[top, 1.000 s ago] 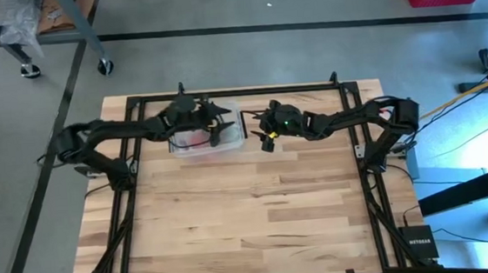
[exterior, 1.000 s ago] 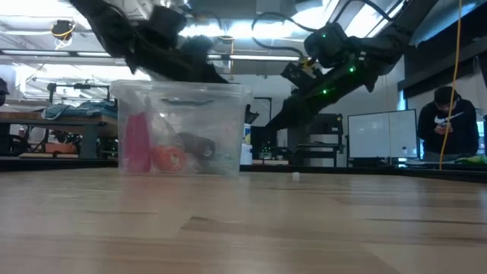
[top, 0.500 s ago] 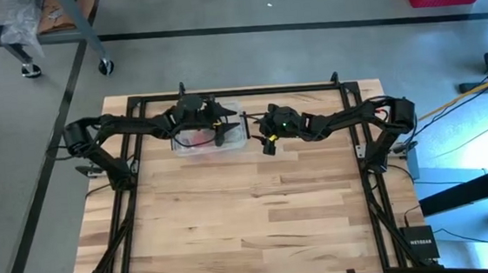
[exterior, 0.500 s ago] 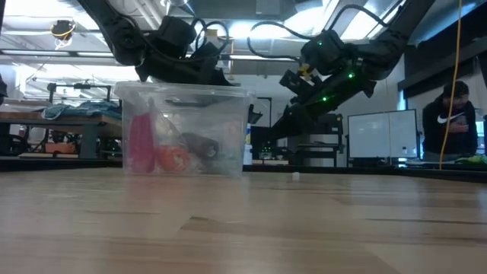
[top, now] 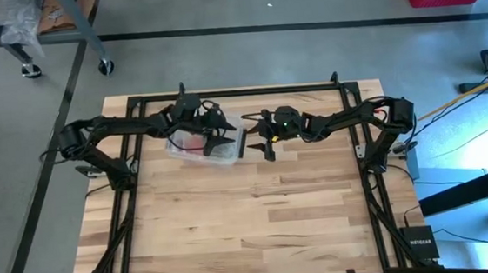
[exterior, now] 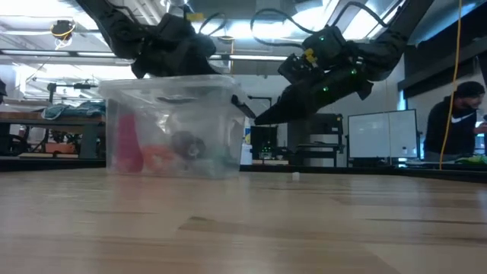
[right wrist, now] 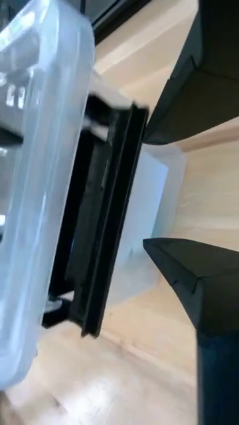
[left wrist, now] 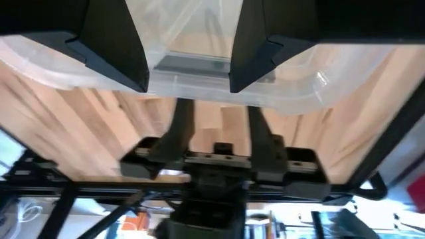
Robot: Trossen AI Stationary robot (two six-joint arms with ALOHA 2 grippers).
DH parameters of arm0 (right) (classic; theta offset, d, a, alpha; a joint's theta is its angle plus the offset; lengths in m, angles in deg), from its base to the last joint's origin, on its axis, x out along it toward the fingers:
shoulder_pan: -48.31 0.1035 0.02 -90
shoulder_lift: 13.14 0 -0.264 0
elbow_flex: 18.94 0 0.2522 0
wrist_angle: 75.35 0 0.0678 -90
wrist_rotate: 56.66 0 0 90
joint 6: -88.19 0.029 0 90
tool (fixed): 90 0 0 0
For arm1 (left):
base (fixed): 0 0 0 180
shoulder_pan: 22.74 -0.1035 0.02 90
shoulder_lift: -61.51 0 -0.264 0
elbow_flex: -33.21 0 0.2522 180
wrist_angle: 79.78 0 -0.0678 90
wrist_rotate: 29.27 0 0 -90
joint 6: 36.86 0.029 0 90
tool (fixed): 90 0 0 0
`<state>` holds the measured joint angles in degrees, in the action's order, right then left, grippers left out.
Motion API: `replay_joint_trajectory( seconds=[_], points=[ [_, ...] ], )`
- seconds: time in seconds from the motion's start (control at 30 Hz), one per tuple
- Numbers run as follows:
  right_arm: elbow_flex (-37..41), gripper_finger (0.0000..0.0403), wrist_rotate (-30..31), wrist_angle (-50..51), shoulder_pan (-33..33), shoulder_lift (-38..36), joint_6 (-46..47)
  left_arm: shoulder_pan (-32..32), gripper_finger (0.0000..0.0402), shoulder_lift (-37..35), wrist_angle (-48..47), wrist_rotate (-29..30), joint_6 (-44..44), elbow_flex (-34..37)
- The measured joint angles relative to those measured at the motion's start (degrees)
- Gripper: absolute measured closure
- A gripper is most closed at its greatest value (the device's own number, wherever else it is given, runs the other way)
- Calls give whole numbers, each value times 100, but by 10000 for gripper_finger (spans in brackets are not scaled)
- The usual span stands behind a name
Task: Roll bandage
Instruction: Close the transparent bin
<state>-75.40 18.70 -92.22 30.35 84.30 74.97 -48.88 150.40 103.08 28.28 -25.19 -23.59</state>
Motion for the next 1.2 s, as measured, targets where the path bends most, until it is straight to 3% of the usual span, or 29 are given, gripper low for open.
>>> replay_joint_trajectory(
  seconds=[0.33, 0.57, 0.9, 1.2],
  points=[
    [0, 159, 14, 22, 176, 0, 216, -8, 199, -138, -133, 363, -63, 23],
    [0, 159, 500, -15, 310, 31, 148, 34, 199, -138, -164, 413, 32, 28],
    [-59, 159, 310, -676, 297, 466, 633, 34, 199, -136, -159, 438, 121, 32],
    [-167, 159, 160, -200, 332, 93, 714, 31, 199, -138, -171, 467, 127, 34]
  ],
)
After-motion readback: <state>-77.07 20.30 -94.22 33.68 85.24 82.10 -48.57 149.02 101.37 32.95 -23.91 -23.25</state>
